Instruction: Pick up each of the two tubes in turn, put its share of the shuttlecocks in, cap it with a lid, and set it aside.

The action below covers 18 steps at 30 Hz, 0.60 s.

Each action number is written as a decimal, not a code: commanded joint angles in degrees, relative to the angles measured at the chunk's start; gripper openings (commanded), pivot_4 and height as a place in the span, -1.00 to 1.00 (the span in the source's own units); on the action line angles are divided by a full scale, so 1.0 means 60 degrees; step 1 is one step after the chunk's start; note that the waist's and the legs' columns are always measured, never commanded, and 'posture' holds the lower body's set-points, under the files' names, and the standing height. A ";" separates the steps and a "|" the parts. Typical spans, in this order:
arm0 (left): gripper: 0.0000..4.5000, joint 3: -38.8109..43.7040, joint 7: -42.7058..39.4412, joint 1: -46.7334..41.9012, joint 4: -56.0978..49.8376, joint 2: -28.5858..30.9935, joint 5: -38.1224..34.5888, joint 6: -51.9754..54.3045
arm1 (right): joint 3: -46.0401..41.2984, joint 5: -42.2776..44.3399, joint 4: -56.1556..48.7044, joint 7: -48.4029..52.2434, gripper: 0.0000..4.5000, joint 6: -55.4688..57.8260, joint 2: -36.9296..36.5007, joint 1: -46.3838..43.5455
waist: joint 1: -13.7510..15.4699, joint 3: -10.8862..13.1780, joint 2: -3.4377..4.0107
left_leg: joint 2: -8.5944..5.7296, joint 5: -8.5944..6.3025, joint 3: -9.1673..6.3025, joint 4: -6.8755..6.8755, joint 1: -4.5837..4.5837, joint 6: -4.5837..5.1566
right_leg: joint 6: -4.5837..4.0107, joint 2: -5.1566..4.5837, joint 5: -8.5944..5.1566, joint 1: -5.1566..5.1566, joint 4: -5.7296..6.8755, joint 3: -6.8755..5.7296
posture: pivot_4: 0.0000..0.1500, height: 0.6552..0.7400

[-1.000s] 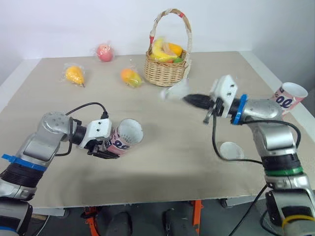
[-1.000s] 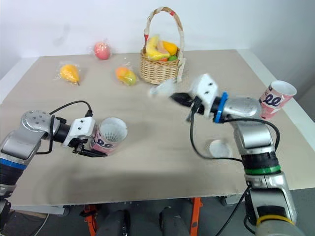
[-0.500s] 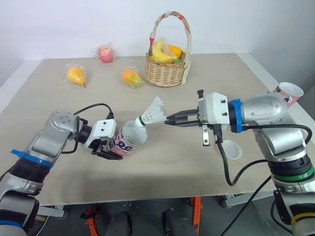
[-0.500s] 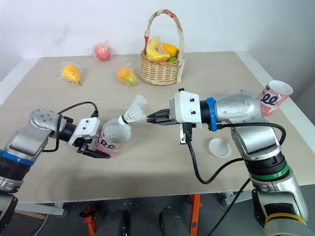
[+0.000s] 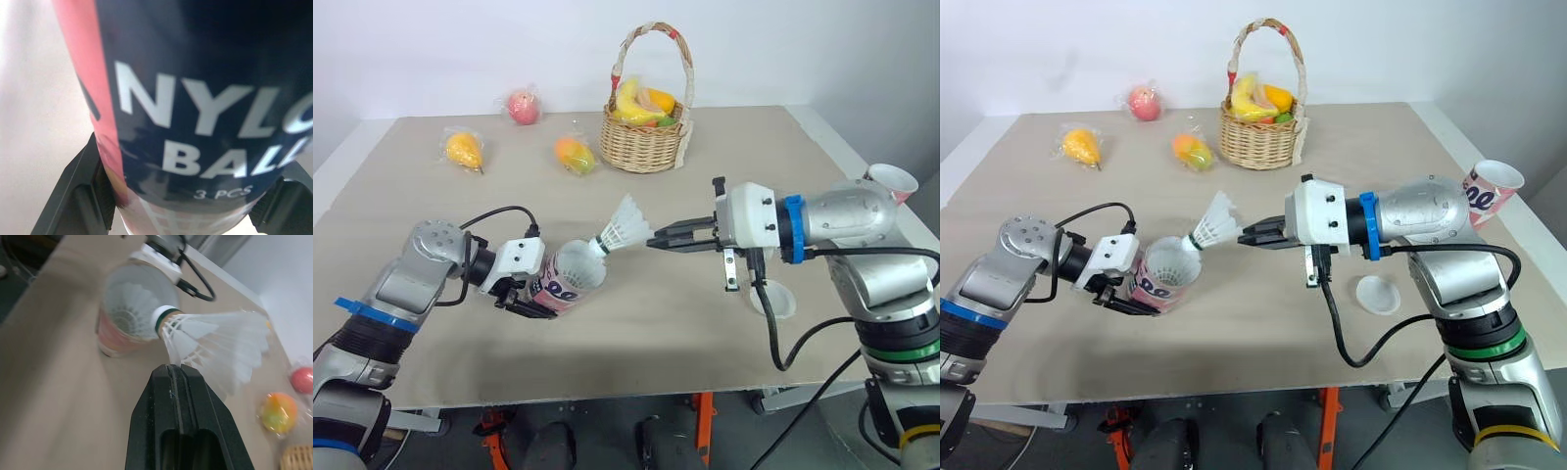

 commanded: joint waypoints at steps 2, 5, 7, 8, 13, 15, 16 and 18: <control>0.29 0.0088 0.0038 -0.0148 -0.0017 0.0090 0.0032 -0.0089 | -0.0844 0.0793 -0.0511 -0.0139 -0.98 0.0358 -0.0126 -0.0046 | 0.0000 0.0001 -0.0001 | 0.0000 0.0000 0.0001 0.0002 -0.0001 0.0000 | 0.0002 0.0000 0.0002 0.0000 0.0000 0.0001 | 1.00 1.00; 0.29 0.0087 0.0021 -0.0178 0.0034 0.0096 0.0040 -0.0112 | -0.0888 0.0925 -0.0761 -0.0156 -0.98 0.0574 -0.0197 0.0002 | 0.0000 0.0000 -0.0001 | 0.0000 0.0000 0.0000 0.0002 -0.0001 0.0000 | 0.0002 0.0000 0.0002 0.0000 0.0000 0.0002 | 1.00 1.00; 0.29 0.0074 0.0013 -0.0226 0.0074 0.0077 0.0050 -0.0118 | -0.0549 0.0632 -0.0973 -0.0154 -0.98 0.0510 -0.0213 0.0071 | 0.0000 0.0000 -0.0001 | 0.0000 0.0000 0.0000 0.0002 -0.0001 0.0000 | 0.0001 0.0000 0.0002 -0.0001 0.0000 0.0001 | 1.00 1.00; 0.29 0.0071 0.0004 -0.0245 0.0092 0.0069 0.0050 -0.0121 | -0.0351 0.0439 -0.1028 -0.0158 -0.98 0.0455 -0.0206 0.0075 | 0.0001 0.0000 -0.0001 | 0.0001 0.0000 0.0000 0.0002 -0.0001 0.0000 | 0.0001 0.0001 0.0002 -0.0001 0.0000 0.0001 | 1.00 1.00; 0.29 0.0067 -0.0016 -0.0283 0.0141 0.0063 0.0053 -0.0150 | 0.0497 -0.0332 -0.0864 -0.0128 -0.98 0.0140 0.0045 -0.0197 | -0.0002 0.0001 -0.0001 | 0.0001 0.0000 0.0002 0.0007 -0.0002 0.0000 | 0.0001 0.0001 0.0005 -0.0003 0.0001 0.0001 | 1.00 1.00; 0.29 0.0064 -0.0017 -0.0292 0.0154 0.0064 0.0057 -0.0158 | 0.0762 -0.0574 -0.0708 -0.0089 -0.98 0.0014 0.0175 -0.0347 | -0.0003 0.0001 -0.0001 | 0.0001 0.0000 0.0003 0.0007 -0.0002 0.0000 | 0.0002 0.0001 0.0005 -0.0004 0.0001 0.0002 | 1.00 1.00; 0.29 0.0068 -0.0012 -0.0293 0.0156 0.0063 0.0055 -0.0153 | 0.0907 -0.0737 -0.0571 -0.0086 -0.98 -0.0085 0.0273 -0.0443 | -0.0004 0.0001 -0.0001 | 0.0001 0.0000 0.0003 0.0007 -0.0002 0.0000 | 0.0002 0.0002 0.0005 -0.0004 0.0002 0.0002 | 1.00 1.00; 0.29 0.0079 0.0001 -0.0284 0.0145 0.0071 0.0051 -0.0141 | 0.1220 -0.1006 -0.0251 -0.0060 -0.98 -0.0221 0.0540 -0.0700 | -0.0003 0.0001 -0.0001 | 0.0001 0.0000 0.0002 0.0007 -0.0003 0.0000 | 0.0001 0.0002 0.0005 -0.0006 0.0002 0.0001 | 1.00 1.00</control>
